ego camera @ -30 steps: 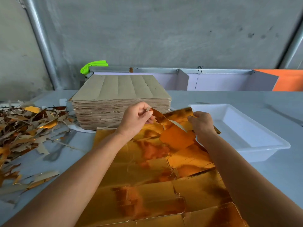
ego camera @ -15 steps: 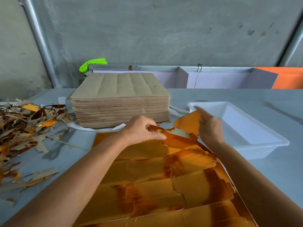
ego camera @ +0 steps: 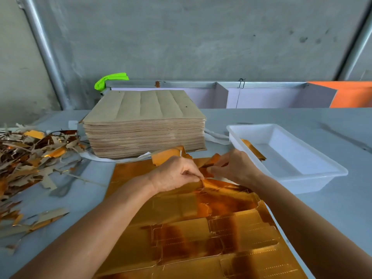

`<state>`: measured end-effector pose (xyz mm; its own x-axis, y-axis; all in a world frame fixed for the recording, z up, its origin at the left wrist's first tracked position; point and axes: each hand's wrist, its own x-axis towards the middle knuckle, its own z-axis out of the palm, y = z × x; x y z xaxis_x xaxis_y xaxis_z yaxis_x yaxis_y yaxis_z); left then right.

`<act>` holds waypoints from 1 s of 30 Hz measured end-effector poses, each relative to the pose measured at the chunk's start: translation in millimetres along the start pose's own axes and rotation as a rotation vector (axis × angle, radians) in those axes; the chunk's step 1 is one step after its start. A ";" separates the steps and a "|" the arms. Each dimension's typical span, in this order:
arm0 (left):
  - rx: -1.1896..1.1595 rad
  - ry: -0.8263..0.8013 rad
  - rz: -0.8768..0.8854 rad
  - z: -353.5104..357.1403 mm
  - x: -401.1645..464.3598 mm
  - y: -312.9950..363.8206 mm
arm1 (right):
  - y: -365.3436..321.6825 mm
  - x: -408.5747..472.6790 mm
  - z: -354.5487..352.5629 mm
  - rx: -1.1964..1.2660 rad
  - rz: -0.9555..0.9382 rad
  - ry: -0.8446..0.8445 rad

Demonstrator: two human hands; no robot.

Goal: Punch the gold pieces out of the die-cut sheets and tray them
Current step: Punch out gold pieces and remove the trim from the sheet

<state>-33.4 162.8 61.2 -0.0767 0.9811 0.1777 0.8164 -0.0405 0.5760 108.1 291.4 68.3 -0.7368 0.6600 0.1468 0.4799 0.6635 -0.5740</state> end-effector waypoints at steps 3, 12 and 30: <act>-0.027 0.007 -0.024 1.5 -0.9 2.8 | 3.0 6.8 1.8 -0.172 0.022 -0.077; -0.161 0.221 -0.152 -8.8 -2.4 0.5 | 14.8 14.3 -22.4 0.286 0.187 -0.134; 0.688 0.056 0.217 20.0 -13.7 0.6 | 45.9 -16.0 -9.4 0.084 -0.052 -0.166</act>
<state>-20.4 153.1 43.2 0.1141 0.9526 0.2819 0.9905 -0.0871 -0.1067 146.5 314.6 47.1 -0.8313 0.5538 0.0469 0.4028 0.6586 -0.6356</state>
